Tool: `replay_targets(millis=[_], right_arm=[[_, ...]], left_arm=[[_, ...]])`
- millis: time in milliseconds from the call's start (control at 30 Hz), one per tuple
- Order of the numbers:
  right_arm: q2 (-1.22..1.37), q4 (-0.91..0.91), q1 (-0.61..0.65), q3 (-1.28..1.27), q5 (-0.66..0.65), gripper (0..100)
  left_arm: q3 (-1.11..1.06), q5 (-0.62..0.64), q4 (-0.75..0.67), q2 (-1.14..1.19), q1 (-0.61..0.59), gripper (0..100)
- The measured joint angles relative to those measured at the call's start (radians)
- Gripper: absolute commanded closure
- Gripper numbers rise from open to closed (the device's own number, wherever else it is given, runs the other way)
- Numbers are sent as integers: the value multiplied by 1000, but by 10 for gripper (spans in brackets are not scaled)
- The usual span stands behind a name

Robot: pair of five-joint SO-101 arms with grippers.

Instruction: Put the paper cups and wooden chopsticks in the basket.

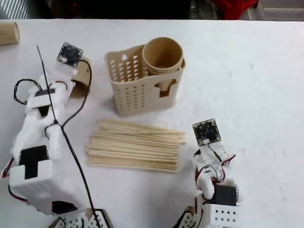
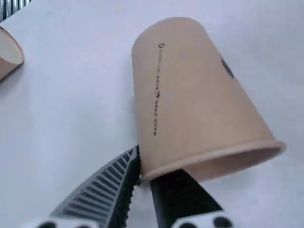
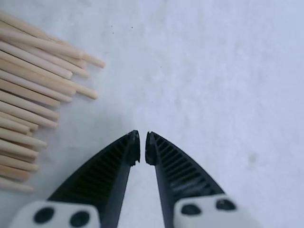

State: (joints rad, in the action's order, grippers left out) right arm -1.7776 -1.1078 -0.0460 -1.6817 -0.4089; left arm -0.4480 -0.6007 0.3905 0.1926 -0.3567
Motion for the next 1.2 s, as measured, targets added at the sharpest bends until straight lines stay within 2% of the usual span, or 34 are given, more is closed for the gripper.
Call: replay_targets(millis=[200, 433, 500, 633, 767, 933, 1033, 1200], right_arm=[[0, 0, 0, 0, 0, 957], [0, 0, 0, 0, 0, 957], [0, 0, 0, 0, 0, 957], [0, 0, 0, 0, 0, 957], [0, 0, 0, 0, 0, 957], [0, 0, 0, 0, -2, 957], [0, 0, 0, 0, -2, 957], [0, 0, 0, 0, -2, 957]], left_arm=[[6, 87, 198, -192, 0, 978], [226, 186, 652, -569, 12, 979], [333, 199, 778, -663, 54, 979], [575, 259, 1013, -750, 232, 977], [812, 354, 1185, -720, 485, 976], [1040, 427, 1286, -499, 744, 976], [1155, 463, 1329, -338, 798, 976], [1284, 509, 1389, -112, 764, 976]])
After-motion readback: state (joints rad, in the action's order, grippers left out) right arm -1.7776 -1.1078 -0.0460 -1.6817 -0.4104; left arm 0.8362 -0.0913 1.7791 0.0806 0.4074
